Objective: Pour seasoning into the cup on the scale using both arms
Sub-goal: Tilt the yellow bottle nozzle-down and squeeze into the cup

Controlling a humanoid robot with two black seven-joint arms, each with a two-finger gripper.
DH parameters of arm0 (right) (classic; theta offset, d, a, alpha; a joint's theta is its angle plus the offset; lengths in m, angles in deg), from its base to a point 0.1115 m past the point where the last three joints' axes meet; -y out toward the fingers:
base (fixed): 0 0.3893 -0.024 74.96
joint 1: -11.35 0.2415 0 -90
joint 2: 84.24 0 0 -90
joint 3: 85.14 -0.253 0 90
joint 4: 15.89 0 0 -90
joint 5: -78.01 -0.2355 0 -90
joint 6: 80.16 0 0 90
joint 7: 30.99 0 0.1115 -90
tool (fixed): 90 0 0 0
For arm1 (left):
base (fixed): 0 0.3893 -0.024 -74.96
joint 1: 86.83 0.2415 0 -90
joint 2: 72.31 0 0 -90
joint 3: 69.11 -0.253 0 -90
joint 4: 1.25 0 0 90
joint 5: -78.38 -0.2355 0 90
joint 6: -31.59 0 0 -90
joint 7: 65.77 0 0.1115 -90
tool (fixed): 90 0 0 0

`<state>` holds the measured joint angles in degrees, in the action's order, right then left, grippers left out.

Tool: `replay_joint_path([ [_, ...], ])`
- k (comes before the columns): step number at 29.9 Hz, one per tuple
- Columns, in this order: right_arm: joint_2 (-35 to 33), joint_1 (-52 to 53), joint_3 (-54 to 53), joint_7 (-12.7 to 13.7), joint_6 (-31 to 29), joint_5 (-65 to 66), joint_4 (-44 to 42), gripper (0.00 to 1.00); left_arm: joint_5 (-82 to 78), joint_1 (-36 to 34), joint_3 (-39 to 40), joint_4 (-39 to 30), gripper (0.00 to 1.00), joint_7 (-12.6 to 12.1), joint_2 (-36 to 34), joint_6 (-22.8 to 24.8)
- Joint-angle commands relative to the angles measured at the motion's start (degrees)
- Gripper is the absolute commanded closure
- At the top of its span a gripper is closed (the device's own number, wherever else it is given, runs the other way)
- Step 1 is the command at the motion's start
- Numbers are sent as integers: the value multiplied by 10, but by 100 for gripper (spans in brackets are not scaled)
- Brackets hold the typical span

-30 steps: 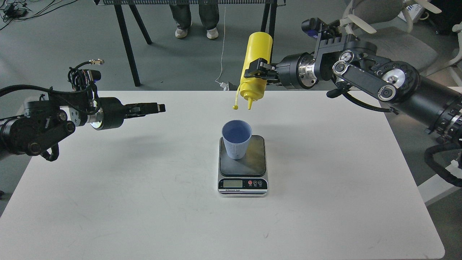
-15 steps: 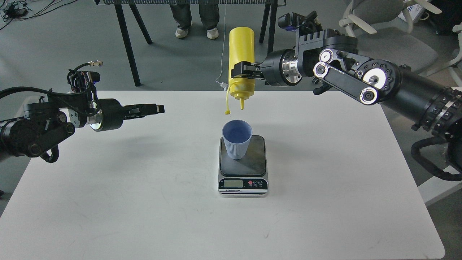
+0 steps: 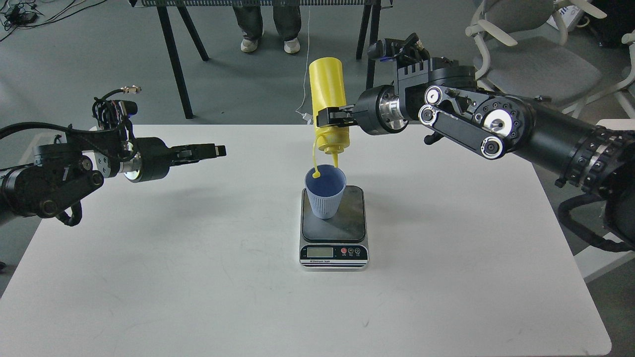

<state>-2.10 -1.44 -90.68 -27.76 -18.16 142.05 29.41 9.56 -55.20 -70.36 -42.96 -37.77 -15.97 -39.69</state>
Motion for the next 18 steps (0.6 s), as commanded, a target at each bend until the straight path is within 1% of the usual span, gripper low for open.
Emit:
replay_joint_path([
  [1, 2, -1, 4, 0, 0, 0, 0, 58, 0, -1, 0, 0, 27, 0, 0, 0],
  [18, 8, -7, 5, 0, 0, 6, -5, 58, 0, -1, -1, 0, 27, 0, 0, 0],
])
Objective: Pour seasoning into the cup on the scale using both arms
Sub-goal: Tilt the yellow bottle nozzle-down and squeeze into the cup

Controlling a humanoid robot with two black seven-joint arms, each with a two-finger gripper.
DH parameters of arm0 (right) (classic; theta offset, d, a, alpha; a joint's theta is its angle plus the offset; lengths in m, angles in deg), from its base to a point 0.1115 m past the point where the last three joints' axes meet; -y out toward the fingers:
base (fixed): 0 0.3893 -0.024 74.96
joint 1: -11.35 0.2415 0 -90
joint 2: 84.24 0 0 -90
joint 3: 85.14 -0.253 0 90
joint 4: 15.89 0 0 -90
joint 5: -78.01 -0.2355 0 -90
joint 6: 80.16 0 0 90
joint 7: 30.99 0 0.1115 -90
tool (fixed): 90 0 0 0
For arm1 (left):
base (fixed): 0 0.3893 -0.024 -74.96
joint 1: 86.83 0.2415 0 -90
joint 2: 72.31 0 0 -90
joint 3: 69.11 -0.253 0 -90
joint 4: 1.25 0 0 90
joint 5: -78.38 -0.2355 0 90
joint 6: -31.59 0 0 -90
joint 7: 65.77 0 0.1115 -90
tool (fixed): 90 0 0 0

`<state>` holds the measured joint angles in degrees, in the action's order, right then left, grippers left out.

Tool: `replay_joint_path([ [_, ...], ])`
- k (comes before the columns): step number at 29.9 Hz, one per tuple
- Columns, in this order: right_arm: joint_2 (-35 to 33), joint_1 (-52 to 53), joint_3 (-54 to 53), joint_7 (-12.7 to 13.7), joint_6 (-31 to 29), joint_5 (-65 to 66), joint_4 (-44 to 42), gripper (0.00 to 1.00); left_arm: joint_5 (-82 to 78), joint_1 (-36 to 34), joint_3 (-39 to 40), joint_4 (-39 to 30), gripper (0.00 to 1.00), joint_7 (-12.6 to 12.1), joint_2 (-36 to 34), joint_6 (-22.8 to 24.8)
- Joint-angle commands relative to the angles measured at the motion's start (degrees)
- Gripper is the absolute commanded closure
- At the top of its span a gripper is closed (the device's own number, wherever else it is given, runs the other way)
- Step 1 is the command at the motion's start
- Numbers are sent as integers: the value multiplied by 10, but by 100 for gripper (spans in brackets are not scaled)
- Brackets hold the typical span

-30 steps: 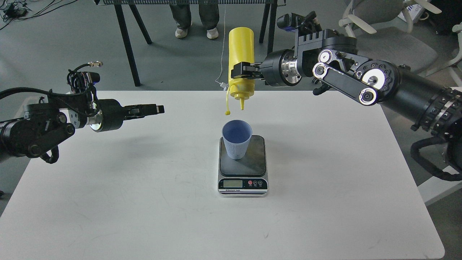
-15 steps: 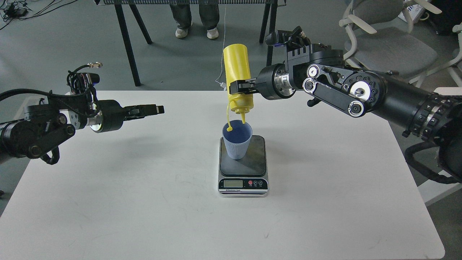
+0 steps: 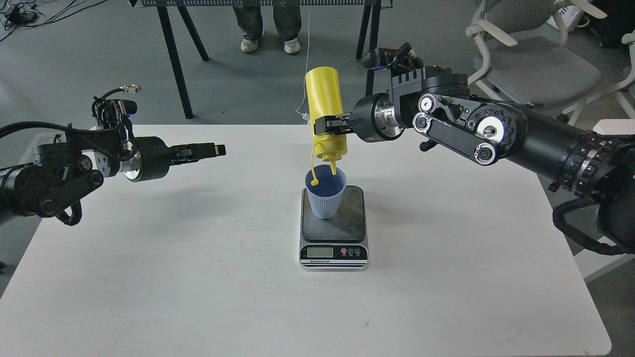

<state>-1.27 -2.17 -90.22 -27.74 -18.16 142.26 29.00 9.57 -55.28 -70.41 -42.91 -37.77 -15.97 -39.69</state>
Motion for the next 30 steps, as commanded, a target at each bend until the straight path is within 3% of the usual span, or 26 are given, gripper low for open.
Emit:
replay_joint_path([
  [1, 0, -1, 0, -1, 0, 9, -1, 58, 0, 0, 0, 0, 27, 0, 0, 0],
  [30, -5, 2, -23, -4, 0, 22, -9, 58, 0, 4, -3, 0, 27, 0, 0, -3],
])
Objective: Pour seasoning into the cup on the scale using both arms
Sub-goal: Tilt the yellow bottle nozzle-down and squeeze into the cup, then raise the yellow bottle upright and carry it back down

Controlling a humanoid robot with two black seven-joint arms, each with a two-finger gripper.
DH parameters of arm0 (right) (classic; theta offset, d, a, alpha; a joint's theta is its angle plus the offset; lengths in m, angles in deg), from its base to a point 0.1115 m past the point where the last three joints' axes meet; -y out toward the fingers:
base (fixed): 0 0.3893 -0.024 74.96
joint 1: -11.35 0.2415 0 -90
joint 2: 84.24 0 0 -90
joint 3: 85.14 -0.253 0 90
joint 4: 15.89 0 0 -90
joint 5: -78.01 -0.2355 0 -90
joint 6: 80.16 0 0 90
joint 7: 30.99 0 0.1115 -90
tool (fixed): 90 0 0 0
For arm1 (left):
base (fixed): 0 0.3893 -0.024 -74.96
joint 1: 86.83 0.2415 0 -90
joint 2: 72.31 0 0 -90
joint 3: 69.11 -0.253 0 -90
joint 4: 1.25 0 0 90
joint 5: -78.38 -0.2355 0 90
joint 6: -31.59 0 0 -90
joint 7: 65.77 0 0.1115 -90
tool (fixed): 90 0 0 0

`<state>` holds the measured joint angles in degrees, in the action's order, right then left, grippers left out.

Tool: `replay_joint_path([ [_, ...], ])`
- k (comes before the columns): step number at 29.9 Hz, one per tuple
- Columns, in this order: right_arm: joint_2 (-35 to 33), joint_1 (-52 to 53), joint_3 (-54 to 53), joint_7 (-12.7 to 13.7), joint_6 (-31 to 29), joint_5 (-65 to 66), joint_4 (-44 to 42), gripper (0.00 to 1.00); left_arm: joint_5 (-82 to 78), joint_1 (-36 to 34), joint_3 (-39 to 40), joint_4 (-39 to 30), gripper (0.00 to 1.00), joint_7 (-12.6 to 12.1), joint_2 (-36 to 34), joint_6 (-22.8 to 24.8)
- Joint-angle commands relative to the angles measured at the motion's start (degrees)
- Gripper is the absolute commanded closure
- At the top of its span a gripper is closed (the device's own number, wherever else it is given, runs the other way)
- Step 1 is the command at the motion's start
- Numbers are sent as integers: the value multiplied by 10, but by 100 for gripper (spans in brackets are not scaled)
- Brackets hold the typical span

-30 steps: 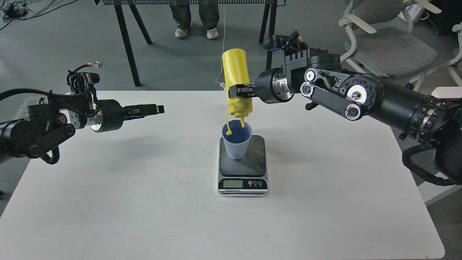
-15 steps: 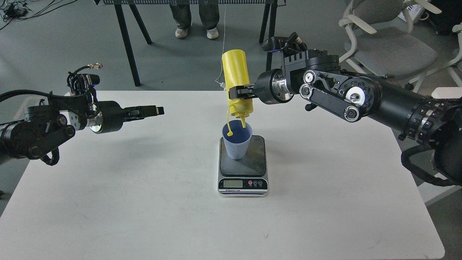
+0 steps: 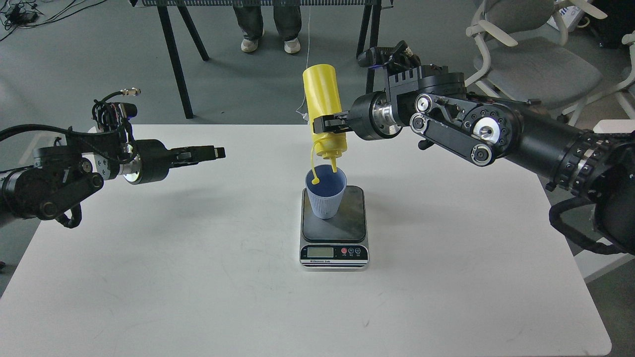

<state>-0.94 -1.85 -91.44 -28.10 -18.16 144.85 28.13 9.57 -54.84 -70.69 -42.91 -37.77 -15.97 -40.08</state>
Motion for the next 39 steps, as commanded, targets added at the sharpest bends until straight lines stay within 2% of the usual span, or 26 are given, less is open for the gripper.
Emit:
replay_joint_path([
  [1, -14, -2, -20, 0, 0, -5, 1, 58, 0, 0, 0, 0, 27, 0, 0, 0],
  [11, -54, -2, -76, 6, 0, -153, 5, 58, 0, 0, -1, 0, 27, 0, 0, 0],
  [28, -235, -22, -102, 10, 0, -597, 26, 58, -4, 1, -1, 0, 27, 0, 0, 0],
  [39, -362, -86, -140, 12, 0, -836, 117, 58, -7, 1, -2, -1, 27, 0, 0, 0],
])
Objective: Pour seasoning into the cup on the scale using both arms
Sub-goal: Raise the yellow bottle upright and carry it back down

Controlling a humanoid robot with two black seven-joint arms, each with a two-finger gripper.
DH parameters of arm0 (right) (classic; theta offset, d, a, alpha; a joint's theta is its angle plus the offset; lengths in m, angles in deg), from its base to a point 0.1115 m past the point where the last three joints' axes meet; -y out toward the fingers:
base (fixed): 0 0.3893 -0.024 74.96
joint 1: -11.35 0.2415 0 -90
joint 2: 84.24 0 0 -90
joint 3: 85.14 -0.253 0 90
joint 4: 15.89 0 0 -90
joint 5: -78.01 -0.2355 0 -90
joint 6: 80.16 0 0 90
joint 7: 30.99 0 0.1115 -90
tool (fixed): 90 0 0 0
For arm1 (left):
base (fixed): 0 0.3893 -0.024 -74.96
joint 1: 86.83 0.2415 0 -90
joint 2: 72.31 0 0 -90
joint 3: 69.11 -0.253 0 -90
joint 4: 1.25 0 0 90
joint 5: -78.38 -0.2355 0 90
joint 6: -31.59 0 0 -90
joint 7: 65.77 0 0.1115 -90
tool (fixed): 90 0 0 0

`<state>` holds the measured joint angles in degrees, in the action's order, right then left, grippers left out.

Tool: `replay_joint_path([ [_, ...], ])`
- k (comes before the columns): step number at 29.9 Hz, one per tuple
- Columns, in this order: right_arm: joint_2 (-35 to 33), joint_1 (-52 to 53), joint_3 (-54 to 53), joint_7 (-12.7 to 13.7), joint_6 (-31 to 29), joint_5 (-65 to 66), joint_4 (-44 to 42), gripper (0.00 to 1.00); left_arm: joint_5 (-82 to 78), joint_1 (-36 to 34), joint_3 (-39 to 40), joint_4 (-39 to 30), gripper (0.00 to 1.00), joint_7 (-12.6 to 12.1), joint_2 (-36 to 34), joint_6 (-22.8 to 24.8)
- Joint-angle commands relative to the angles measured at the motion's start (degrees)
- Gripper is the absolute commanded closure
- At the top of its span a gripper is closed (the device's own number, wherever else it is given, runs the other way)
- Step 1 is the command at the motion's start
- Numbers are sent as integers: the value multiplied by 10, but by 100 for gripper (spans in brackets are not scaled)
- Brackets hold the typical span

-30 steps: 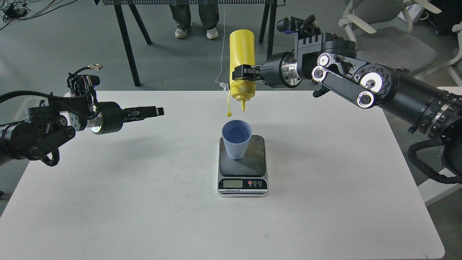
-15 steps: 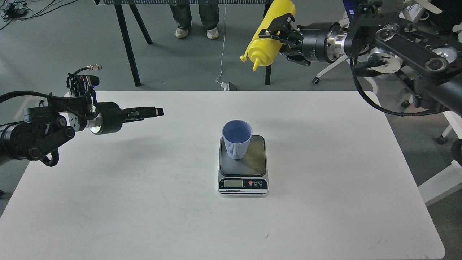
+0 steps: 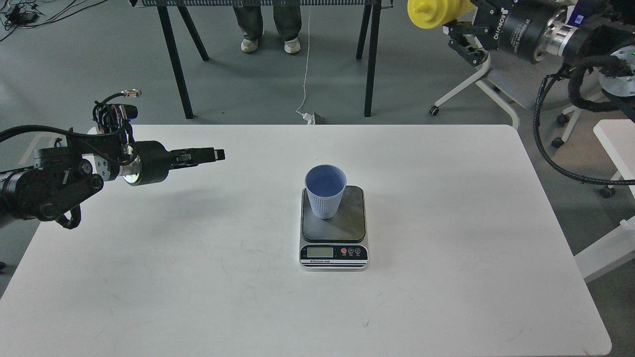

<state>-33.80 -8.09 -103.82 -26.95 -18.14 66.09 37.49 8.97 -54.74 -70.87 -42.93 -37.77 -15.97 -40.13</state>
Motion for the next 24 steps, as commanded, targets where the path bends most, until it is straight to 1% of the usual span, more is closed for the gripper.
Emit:
replay_joint_path([
  [1, -44, -32, -24, 0, 0, -64, 30, 58, -1, 0, 0, -1, 27, 0, 0, 0],
  [8, -104, -141, -86, -2, 0, -197, 85, 58, -2, 3, -1, -1, 27, 0, 0, 0],
  [14, -110, -255, -167, -1, 0, -266, 106, 57, -3, 19, -1, -2, 27, 0, 0, 0],
  [17, -101, -292, -189, -3, 0, -281, 106, 57, -3, 24, -1, -5, 27, 0, 0, -1],
  [24, -41, -374, -214, -9, 0, -299, 106, 56, -3, 24, -1, -7, 27, 0, 0, -1],
])
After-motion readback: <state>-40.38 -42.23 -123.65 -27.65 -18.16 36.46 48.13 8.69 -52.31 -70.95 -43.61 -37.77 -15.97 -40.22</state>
